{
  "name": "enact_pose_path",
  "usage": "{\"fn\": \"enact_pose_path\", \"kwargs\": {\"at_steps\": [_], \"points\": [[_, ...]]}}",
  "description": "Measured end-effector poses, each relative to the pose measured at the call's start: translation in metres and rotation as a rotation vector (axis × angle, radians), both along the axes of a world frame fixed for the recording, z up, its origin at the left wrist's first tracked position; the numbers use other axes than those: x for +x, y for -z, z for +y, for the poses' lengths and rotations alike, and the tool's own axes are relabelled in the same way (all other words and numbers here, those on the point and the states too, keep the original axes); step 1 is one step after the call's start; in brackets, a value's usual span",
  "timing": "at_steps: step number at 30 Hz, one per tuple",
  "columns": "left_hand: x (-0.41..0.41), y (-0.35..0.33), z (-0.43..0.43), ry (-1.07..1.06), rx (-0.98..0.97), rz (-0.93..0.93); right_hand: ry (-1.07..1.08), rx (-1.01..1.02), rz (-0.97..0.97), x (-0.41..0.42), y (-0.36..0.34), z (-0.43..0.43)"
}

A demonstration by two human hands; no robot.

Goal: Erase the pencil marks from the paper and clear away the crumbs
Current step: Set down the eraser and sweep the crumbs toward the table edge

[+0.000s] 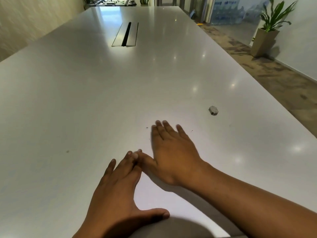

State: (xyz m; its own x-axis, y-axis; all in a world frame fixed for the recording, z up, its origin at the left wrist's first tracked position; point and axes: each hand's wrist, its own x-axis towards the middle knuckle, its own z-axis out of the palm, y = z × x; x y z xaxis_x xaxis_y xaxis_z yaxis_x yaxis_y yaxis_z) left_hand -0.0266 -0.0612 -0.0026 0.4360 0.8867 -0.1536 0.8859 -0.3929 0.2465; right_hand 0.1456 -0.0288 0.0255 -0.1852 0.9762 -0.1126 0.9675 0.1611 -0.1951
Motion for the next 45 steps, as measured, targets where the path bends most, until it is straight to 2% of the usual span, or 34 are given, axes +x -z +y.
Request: {"fn": "enact_pose_path", "kwargs": {"at_steps": [4, 7, 11, 13, 18, 21, 24, 27, 30, 32, 34, 37, 39, 42, 45], "points": [[0.003, -0.005, -0.001, -0.015, -0.025, 0.035, -0.116, -0.009, 0.093, -0.025, 0.006, 0.025], [0.003, -0.004, 0.000, -0.006, -0.028, 0.052, -0.070, -0.049, -0.034, -0.017, 0.014, 0.031], [0.002, -0.005, 0.002, 0.005, -0.048, 0.068, 0.102, -0.098, -0.195, 0.018, 0.003, 0.013], [0.002, -0.007, 0.001, 0.014, -0.063, 0.076, 0.146, -0.119, -0.225, 0.027, -0.004, 0.006], [0.004, -0.007, -0.001, -0.003, -0.044, 0.048, -0.005, -0.006, -0.060, 0.005, -0.005, 0.011], [0.004, -0.004, 0.000, -0.009, -0.043, 0.031, -0.138, -0.022, 0.058, -0.007, 0.005, 0.018], [0.004, -0.005, -0.001, -0.005, -0.049, 0.000, -0.175, -0.017, 0.031, -0.001, 0.014, 0.013], [0.004, -0.008, 0.000, 0.008, -0.043, 0.058, -0.028, -0.015, -0.094, 0.021, 0.016, 0.002], [0.006, -0.011, 0.002, 0.004, -0.076, 0.101, 0.114, -0.045, -0.115, 0.036, 0.009, -0.007], [0.006, -0.008, 0.001, 0.009, -0.064, 0.061, 0.060, -0.016, -0.072, 0.033, 0.003, -0.011], [0.004, -0.006, 0.000, 0.002, -0.034, -0.017, -0.091, 0.000, 0.011, 0.019, -0.001, -0.013], [0.004, -0.005, 0.002, -0.009, -0.032, -0.043, -0.226, -0.045, 0.104, -0.003, 0.005, -0.011], [0.005, -0.005, 0.003, -0.004, -0.020, -0.059, -0.182, -0.034, 0.058, -0.004, 0.013, -0.008], [0.002, 0.002, 0.005, 0.061, 0.082, -0.066, -0.003, -0.012, -0.056, 0.017, 0.016, -0.010], [-0.001, 0.009, 0.009, 0.068, 0.006, -0.010, 0.163, -0.048, -0.182, 0.038, 0.008, -0.017]]}}
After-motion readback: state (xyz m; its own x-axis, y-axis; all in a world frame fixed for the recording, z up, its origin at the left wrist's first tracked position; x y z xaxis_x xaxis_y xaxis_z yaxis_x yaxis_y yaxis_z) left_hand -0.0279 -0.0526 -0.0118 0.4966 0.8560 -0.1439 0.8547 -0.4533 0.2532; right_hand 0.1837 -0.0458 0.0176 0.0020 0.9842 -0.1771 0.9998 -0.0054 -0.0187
